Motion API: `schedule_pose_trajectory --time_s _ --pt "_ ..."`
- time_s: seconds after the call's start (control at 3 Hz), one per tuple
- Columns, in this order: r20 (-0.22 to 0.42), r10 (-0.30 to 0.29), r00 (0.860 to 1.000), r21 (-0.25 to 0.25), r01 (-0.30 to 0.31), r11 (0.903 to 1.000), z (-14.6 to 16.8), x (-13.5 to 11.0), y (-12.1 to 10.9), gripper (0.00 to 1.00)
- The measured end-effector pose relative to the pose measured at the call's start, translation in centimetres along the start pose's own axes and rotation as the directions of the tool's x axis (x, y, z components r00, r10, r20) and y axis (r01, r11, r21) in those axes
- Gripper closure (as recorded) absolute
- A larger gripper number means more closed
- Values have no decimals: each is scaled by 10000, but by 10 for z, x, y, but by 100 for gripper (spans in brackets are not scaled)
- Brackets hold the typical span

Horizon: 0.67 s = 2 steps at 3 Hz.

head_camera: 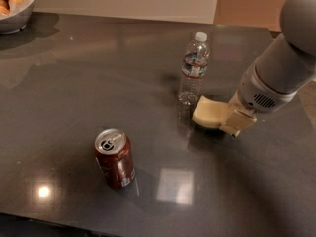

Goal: Move sponge near water bottle

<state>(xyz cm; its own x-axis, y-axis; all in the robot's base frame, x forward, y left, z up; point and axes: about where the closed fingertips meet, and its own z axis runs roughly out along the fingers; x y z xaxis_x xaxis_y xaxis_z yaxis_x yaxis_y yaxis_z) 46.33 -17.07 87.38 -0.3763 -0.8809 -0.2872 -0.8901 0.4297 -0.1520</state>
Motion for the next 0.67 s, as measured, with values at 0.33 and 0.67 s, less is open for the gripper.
schedule_pose_trajectory --time_s 0.33,0.67 --pt "35 149 9999 -40 -149 9999 16 4 -16 82" --pt "238 205 9995 -114 -202 9997 29 1 -26 59"
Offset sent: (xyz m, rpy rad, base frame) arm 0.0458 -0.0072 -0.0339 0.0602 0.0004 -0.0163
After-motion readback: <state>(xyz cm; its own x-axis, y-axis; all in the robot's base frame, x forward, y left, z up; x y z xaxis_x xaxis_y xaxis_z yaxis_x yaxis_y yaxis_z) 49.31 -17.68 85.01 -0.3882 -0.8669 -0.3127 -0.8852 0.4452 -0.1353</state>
